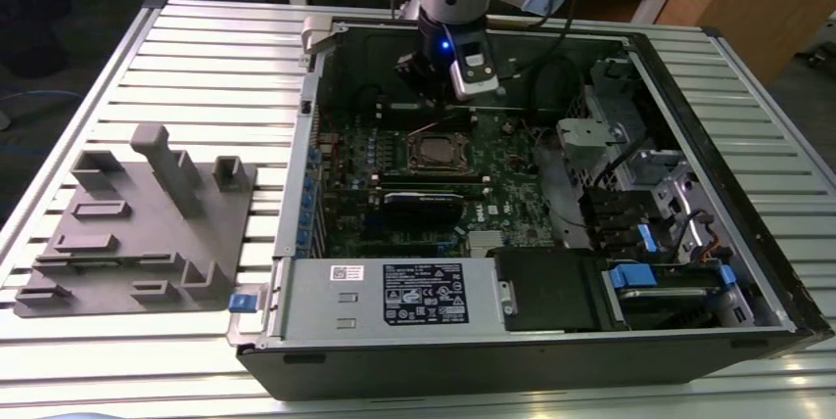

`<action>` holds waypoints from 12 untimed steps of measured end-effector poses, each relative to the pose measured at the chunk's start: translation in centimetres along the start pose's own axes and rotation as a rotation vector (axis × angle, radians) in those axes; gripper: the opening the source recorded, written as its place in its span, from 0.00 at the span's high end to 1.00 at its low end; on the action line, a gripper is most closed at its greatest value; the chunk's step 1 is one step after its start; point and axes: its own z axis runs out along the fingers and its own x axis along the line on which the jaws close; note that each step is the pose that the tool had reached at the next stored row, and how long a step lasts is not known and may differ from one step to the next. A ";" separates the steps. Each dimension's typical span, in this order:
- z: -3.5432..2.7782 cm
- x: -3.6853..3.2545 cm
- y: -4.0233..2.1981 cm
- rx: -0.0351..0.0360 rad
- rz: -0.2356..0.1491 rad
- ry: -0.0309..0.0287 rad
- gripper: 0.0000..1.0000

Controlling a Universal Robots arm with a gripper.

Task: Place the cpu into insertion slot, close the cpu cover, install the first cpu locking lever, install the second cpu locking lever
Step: 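Install the first cpu locking lever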

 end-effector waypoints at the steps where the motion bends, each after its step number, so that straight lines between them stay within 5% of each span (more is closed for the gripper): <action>1: 0.04 0.01 0.00 -0.0001 0.000 -0.0005 0.89; 3: 0.16 0.04 -0.02 -0.0007 0.000 -0.0031 0.89; 12: 0.91 0.31 -0.16 -0.0094 -0.004 -0.0367 0.89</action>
